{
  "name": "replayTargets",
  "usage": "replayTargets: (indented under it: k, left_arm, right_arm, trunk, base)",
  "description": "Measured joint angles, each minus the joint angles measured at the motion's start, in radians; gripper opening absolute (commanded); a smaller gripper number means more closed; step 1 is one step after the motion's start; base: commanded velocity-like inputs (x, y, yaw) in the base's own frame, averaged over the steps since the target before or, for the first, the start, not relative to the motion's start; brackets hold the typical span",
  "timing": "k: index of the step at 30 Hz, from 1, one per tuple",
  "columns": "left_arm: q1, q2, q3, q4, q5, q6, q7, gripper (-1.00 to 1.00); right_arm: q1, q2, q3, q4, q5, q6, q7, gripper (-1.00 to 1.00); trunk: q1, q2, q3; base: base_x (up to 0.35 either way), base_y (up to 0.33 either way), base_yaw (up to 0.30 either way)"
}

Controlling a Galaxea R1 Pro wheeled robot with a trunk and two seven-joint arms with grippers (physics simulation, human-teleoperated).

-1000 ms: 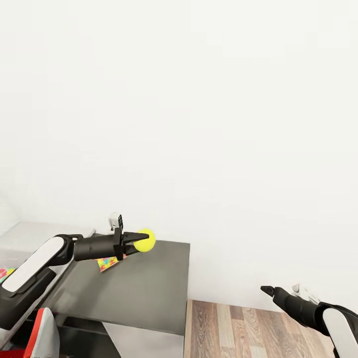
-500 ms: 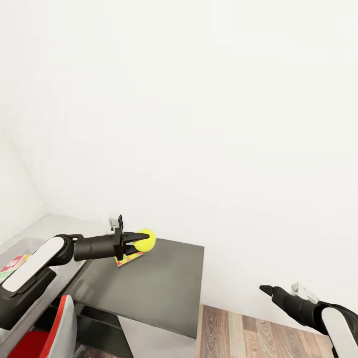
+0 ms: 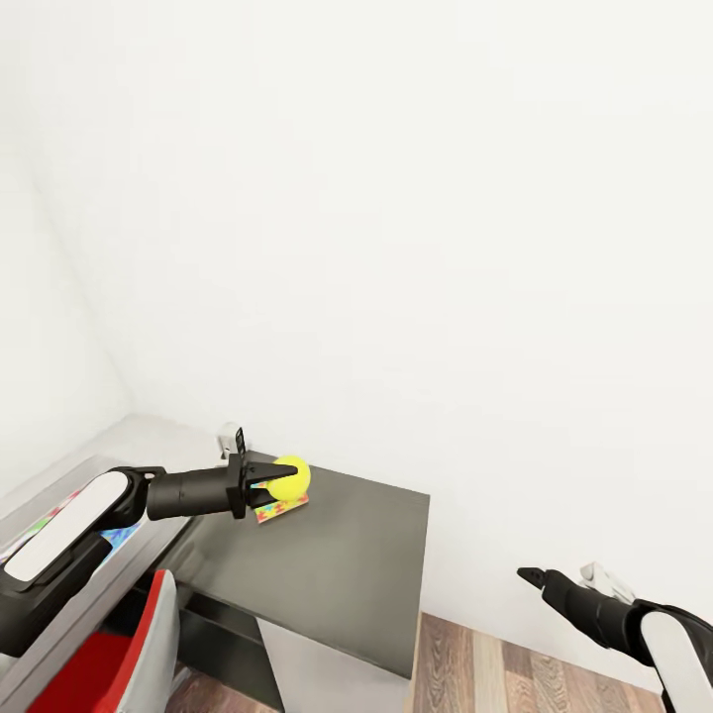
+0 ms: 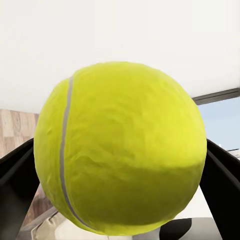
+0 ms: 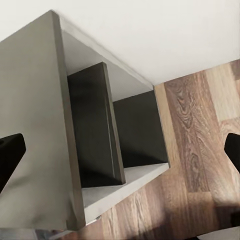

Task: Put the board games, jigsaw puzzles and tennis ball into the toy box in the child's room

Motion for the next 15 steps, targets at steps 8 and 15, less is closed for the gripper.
replayTargets:
  k: [8,15]
  left_arm:
    - [0.000,0.001,0.000,0.000,0.000,0.000,0.000,-1.00]
    - [0.000,0.001,0.001,0.000,0.000,0.000,0.000,-1.00]
  right_arm:
    - [0.000,0.002,-0.004,0.000,0.000,0.000,0.000,1.00]
    - [0.000,0.004,0.001,-0.002,0.000,0.000,-0.001,1.00]
  trunk:
    - [0.000,0.000,0.000]
    - [0.000,0.000,0.000]
  base:
    - [0.000,0.000,0.003]
    - [0.000,0.000,0.208]
